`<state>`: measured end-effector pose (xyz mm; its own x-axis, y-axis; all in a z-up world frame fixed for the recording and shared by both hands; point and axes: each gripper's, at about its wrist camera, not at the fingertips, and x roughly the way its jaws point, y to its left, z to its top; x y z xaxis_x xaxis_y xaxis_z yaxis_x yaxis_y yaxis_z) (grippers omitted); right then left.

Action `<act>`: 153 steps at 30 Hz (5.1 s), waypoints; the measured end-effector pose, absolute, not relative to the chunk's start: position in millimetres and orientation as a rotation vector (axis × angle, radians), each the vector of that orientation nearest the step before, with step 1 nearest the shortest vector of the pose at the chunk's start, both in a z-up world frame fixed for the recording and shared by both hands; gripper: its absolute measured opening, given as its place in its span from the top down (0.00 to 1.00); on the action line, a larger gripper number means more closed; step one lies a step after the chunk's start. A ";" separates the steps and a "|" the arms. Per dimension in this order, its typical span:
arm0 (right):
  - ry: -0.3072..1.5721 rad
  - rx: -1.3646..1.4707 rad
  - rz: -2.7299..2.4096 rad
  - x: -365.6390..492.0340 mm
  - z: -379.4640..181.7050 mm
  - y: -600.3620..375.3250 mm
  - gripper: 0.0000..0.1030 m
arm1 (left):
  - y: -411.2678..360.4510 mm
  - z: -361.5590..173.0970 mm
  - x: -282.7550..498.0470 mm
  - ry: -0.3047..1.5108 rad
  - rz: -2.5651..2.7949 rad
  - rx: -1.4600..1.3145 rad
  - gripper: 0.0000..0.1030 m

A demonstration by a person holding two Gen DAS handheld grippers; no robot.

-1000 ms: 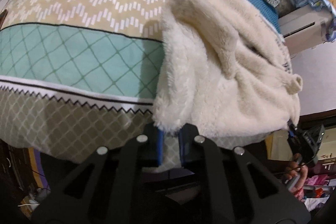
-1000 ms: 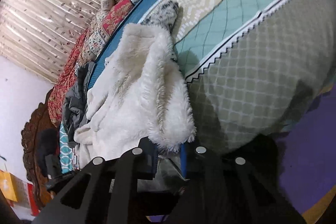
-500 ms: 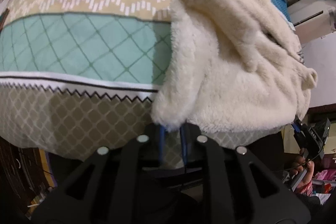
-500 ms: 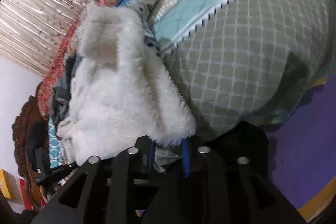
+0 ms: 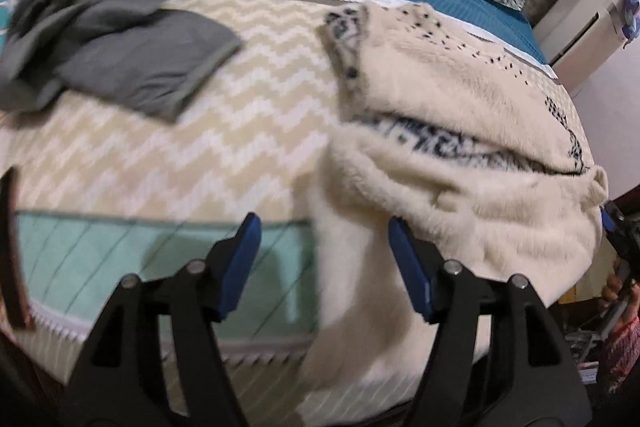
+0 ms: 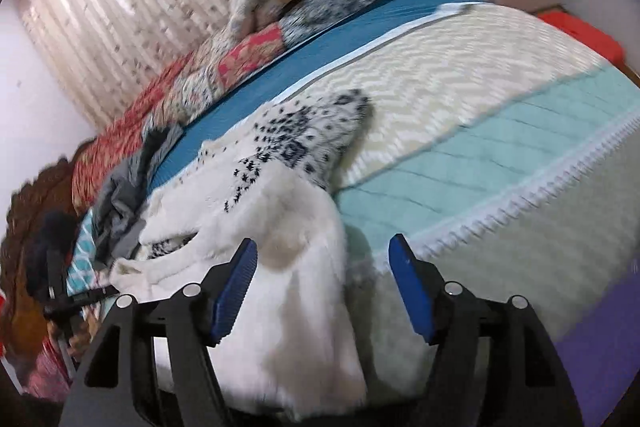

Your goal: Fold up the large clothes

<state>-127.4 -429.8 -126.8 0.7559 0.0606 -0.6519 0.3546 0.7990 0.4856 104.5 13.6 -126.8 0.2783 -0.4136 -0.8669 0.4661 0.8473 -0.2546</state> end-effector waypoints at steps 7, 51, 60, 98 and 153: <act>0.692 0.797 -0.026 -119.4 -115.7 -431.5 0.18 | -12.8 -112.0 100.3 1.147 -0.681 -0.006 0.92; 0.491 0.960 -0.275 -196.8 -130.4 -458.1 0.60 | 81.6 -121.2 88.2 1.126 -0.532 -0.167 0.71; 0.734 0.597 -0.031 -111.5 -102.7 -364.6 0.57 | 27.0 -98.8 57.0 1.075 -0.748 -0.069 0.71; 0.866 0.406 0.200 3.8 -122.9 -257.0 0.22 | -15.8 -143.1 22.4 1.169 -0.784 0.116 0.73; 0.894 0.318 -0.171 -41.0 -147.9 -344.9 0.20 | -76.3 -151.8 55.2 1.081 -0.607 0.302 0.73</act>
